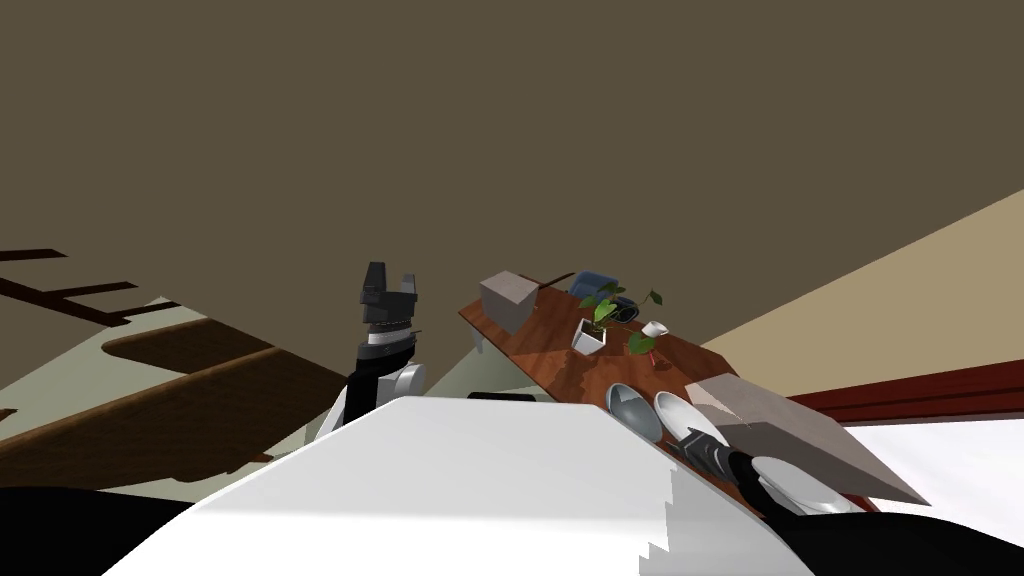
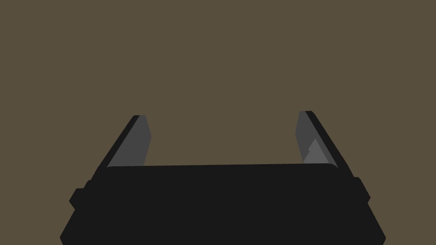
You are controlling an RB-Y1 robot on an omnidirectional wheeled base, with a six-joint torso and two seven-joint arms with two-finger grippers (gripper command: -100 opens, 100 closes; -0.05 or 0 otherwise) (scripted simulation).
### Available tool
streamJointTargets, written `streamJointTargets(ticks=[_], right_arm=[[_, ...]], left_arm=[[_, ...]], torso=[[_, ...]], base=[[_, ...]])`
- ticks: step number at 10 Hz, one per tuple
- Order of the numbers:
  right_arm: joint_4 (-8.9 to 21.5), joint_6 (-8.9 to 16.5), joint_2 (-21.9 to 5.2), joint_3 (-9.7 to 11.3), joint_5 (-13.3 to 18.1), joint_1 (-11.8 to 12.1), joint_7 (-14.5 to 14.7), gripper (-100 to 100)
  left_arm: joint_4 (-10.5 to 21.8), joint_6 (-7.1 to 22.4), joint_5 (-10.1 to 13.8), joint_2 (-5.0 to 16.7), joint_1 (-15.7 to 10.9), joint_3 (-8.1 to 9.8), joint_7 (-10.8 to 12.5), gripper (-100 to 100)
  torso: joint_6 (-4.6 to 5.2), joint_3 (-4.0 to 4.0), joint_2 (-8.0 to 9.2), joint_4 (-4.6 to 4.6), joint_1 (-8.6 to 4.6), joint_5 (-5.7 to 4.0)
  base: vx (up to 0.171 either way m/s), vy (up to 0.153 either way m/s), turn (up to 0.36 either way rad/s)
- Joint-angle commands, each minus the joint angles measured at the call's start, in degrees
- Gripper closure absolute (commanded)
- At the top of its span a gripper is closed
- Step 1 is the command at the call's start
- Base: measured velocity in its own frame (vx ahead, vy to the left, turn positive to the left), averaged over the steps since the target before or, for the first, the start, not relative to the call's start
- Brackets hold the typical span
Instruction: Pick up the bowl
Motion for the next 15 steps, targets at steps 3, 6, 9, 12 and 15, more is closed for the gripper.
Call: streamJointTargets(ticks=[3,6,9,12,15], right_arm=[[-0.32,0.08,0.05,-0.21,1.3,0.04,-0.3,100],[-0.31,0.05,0.04,-0.17,1.31,0.07,-0.27,100],[2.29,-0.67,-0.29,2.0,-1.56,-1.03,1.84,100],[5.06,-1.48,-0.61,4.23,-5.96,-2.14,4.1,100],[7.84,-2.28,-0.94,6.46,-10.56,-3.25,6.37,100]], left_arm=[[0.0,0.0,0.0,0.0,-0.01,0.0,0.0,0],[0.0,0.0,0.0,0.0,-0.01,0.0,0.0,0],[0.0,0.0,0.0,0.0,-0.01,0.0,0.0,0],[0.0,0.0,0.0,-0.01,-0.02,-0.01,0.0,0],[0.0,0.0,0.0,0.0,-0.02,-0.01,0.0,0]], torso=[[-0.01,0.05,0.09,0.02,0.06,0.01],[-0.01,0.09,0.13,0.05,0.03,0.0],[-0.01,0.1,0.15,0.06,0.05,0.04],[-0.07,0.15,0.28,0.04,0.04,-0.25],[-0.07,0.12,0.23,0.02,-0.06,-0.32]], base=[[0.005,-0.002,-0.002],[0.0,0.0,0.0],[-0.011,0.008,0.042],[-0.051,0.023,0.091],[-0.031,0.015,0.064]])
